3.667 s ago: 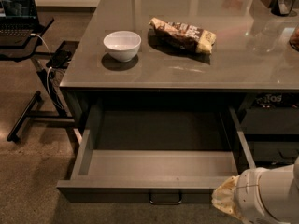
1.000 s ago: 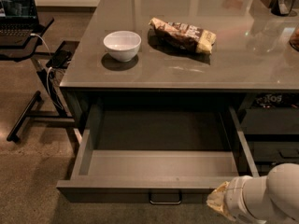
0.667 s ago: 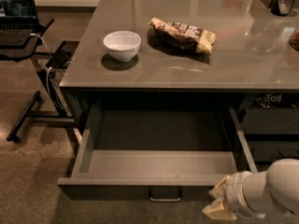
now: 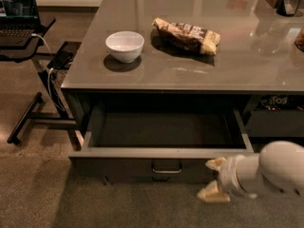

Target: Close top drawer

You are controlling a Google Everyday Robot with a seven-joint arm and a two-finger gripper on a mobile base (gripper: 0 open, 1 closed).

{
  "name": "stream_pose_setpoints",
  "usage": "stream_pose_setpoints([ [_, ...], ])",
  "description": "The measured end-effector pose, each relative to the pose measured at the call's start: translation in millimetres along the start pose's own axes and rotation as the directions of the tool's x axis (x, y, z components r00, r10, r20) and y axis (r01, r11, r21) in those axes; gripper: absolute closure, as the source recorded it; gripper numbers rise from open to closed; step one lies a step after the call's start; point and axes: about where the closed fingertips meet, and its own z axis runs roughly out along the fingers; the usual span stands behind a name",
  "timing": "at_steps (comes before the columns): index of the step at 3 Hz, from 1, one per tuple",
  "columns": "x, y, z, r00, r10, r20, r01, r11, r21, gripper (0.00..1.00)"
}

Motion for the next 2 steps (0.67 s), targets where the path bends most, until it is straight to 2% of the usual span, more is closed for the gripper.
stream_pose_setpoints([
  [1,-29.5,-32.8,15.8,0.998,-0.055,0.043,0.055,0.9984,0.01,0.61],
  [2,-45.0,-74.9,30.4,0.996,-0.08,0.049,0.078,0.9955,0.054,0.85],
])
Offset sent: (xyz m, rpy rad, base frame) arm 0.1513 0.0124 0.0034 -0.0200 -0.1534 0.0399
